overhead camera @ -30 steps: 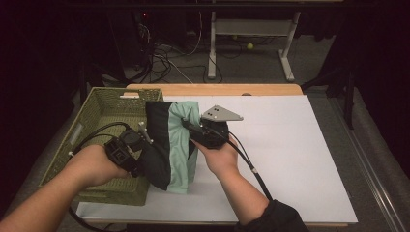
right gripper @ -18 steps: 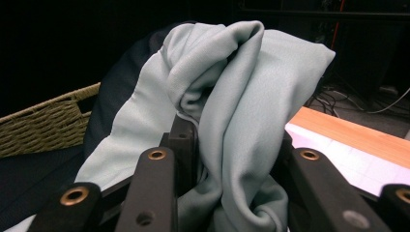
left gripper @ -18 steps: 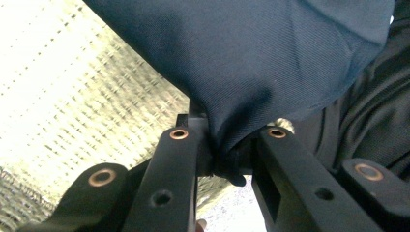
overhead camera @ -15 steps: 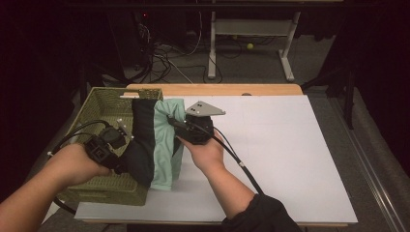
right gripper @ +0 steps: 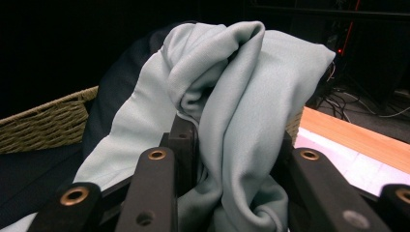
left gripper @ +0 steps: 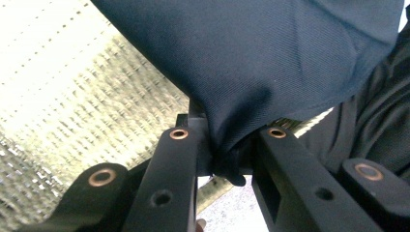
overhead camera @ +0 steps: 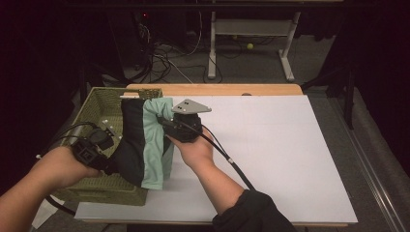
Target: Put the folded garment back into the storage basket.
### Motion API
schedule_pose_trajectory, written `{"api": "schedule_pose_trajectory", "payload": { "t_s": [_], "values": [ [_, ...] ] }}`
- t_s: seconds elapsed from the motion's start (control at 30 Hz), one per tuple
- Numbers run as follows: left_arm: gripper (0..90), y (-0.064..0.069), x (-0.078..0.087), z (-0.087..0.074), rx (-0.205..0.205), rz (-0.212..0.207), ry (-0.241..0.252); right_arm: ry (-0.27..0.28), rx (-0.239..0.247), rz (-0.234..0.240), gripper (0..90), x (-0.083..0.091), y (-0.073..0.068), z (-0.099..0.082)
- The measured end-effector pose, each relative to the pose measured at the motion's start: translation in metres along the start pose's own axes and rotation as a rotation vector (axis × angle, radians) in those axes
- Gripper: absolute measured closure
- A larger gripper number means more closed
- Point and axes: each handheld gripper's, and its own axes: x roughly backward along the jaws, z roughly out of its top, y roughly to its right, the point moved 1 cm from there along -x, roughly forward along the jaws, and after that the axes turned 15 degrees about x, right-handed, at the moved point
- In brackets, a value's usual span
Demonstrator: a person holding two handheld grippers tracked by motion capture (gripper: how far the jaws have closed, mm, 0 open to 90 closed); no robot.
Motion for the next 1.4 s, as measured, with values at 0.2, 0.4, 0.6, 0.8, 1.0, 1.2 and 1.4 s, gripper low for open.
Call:
{"api": "schedule_pose_trajectory", "payload": {
  "t_s": [0.2, 0.4, 0.6, 0.8, 1.0, 1.2, 1.4],
  "values": [
    [79.1, -0.010, 0.001, -0.006, 0.005, 0.008, 0.017, -0.001, 0.008, 0.005, 67.1, -0.007, -0.005, 0.005],
    [79.1, -0.020, -0.002, -0.013, 0.020, 0.001, 0.009, -0.015, 0.021, 0.015, 67.1, -0.016, -0.011, 0.006],
    [79.2, -0.029, 0.000, -0.019, 0.013, 0.018, 0.013, -0.022, 0.033, 0.022, 67.1, -0.026, -0.020, 0.008],
    [79.2, -0.039, -0.001, -0.021, 0.019, 0.028, -0.001, -0.036, 0.033, 0.027, 67.0, -0.037, -0.026, 0.008],
    [79.2, -0.052, -0.003, -0.025, 0.034, 0.035, -0.006, -0.046, 0.045, 0.033, 66.9, -0.052, -0.033, 0.011],
    [79.2, -0.062, -0.002, -0.027, 0.050, 0.038, 0.006, -0.051, 0.046, 0.034, 66.8, -0.064, -0.035, 0.015],
    [79.2, -0.069, -0.004, -0.027, 0.053, 0.036, 0.005, -0.059, 0.047, 0.028, 66.8, -0.073, -0.036, 0.017]
  ]
}}
